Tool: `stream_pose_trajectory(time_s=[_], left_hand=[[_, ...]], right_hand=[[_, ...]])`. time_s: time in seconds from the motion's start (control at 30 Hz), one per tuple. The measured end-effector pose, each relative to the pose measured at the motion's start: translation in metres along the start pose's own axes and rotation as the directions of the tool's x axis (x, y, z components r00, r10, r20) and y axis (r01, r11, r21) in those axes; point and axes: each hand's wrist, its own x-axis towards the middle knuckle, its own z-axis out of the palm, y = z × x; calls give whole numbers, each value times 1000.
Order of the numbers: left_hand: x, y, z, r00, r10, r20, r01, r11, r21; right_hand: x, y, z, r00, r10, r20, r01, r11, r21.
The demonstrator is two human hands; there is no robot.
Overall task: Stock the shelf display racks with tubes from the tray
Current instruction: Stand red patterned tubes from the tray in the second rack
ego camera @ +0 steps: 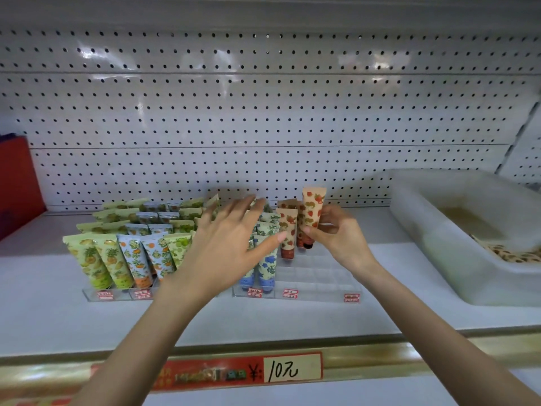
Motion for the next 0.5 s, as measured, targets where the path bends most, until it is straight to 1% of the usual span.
stream_pose_trajectory(time_s=[0.1, 0.5], left_hand=[[-4, 0, 6, 998, 22, 58, -24, 999, 32], [-6, -1, 16, 995, 27, 97, -30, 999, 33]], right_hand=[[1, 6, 5, 1000, 13, -8, -13, 999, -32], [-4, 22, 11, 996, 83, 41, -77, 988, -136]])
